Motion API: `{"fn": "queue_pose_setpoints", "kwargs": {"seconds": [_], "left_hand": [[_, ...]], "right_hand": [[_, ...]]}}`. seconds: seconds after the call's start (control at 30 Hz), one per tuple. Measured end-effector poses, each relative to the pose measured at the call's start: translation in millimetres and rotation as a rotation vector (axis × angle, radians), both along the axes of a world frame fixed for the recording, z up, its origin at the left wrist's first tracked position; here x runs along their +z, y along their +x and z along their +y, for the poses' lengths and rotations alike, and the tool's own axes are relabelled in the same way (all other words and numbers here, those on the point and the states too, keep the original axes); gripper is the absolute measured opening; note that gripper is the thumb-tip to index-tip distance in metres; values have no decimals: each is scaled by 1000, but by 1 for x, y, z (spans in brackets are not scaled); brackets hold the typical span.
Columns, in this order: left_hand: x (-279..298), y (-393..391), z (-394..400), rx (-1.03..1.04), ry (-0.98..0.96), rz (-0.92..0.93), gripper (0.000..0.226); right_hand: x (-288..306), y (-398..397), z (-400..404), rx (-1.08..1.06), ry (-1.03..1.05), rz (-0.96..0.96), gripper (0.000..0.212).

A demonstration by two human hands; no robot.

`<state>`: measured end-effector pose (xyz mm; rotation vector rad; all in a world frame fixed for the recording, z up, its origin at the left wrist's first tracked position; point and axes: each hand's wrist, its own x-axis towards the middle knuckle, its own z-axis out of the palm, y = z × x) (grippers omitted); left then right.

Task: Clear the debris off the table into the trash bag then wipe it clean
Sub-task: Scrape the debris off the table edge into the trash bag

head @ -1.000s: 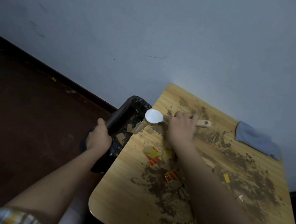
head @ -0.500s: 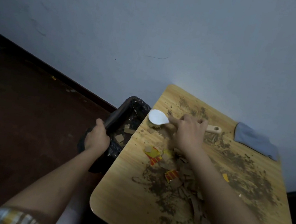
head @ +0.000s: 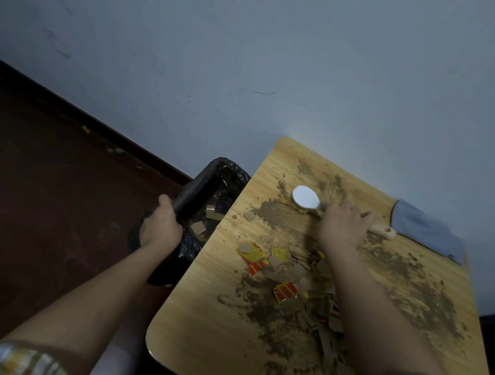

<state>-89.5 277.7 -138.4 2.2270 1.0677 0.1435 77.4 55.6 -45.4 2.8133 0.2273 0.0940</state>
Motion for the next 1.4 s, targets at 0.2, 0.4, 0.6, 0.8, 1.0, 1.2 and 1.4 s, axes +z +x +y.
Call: {"fn": "queue_pose_setpoints", "kwargs": {"seconds": [0.2, 0.4, 0.6, 0.8, 1.0, 1.2, 1.4], "left_hand": [[-2, 3, -3, 10, -2, 12, 23], [-1, 5, -2, 14, 7, 2, 24], [1, 7, -3, 13, 10, 19, 24], [0, 1, -2, 2, 2, 27, 27], [-6, -14, 2, 12, -24, 9, 29], [-8, -35, -2, 18, -30, 16, 28], [-4, -58, -6, 10, -20, 5, 26]], "right_hand": [[-4, -3, 42, 159, 20, -2, 27], [-7, -10, 71, 338, 87, -23, 35], [-6, -13, 76, 321, 73, 4, 36], [-2, -27, 77, 395, 199, 9, 41], [5, -47, 45, 376, 333, 43, 29], [6, -79, -6, 307, 383, 74, 31], [2, -110, -44, 236, 393, 45, 28]]}}
